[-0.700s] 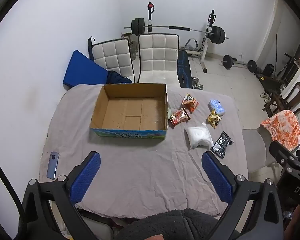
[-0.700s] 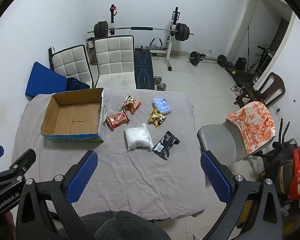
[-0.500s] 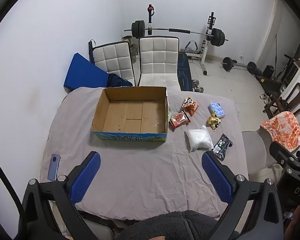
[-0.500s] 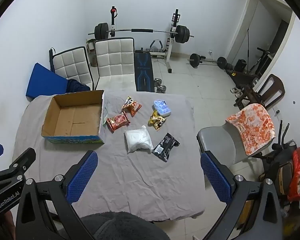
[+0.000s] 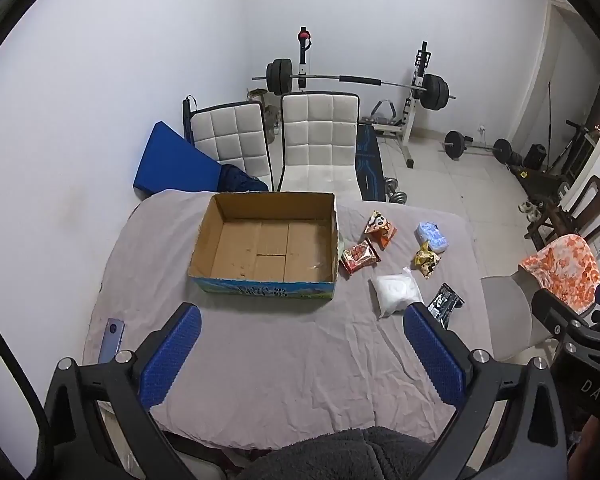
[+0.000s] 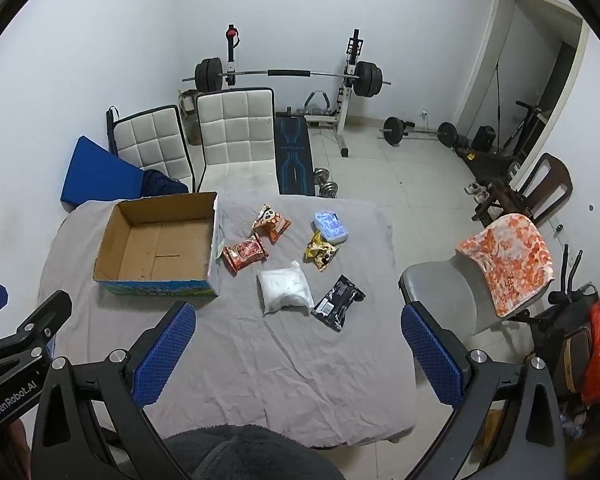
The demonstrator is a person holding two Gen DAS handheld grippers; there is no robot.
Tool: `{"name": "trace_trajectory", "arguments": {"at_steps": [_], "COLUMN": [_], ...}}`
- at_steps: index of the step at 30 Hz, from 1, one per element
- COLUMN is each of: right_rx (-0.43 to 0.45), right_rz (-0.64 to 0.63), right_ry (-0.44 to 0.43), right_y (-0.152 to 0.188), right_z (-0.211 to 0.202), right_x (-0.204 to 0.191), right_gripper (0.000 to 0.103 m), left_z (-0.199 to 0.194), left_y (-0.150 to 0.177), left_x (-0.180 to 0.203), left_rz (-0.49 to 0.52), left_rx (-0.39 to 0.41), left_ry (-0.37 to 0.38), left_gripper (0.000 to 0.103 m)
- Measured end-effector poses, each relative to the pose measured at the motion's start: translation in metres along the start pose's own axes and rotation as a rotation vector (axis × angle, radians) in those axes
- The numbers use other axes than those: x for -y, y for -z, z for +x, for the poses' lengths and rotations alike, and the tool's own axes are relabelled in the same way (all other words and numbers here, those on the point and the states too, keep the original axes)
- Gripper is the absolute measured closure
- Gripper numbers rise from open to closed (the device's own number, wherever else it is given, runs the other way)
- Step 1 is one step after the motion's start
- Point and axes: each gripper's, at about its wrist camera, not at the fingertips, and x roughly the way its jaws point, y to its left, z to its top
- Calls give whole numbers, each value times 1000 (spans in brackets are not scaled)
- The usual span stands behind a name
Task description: Organize snacks
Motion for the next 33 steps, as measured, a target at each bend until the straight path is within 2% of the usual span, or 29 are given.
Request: {"name": "trace_trajectory", "arguments": {"at_steps": [33], "right_rx": [33], "right_rz": [14], "right_ry": [-18], "right_y": [1], "right_z": [-10], "right_x": [-9], "right_gripper": [0], "left_z": [-15], "left_y": [1], "left_x": [-7], "left_rz": [-3], "left_rx": [60], "left_ry": [-5], "left_gripper": [0]}}
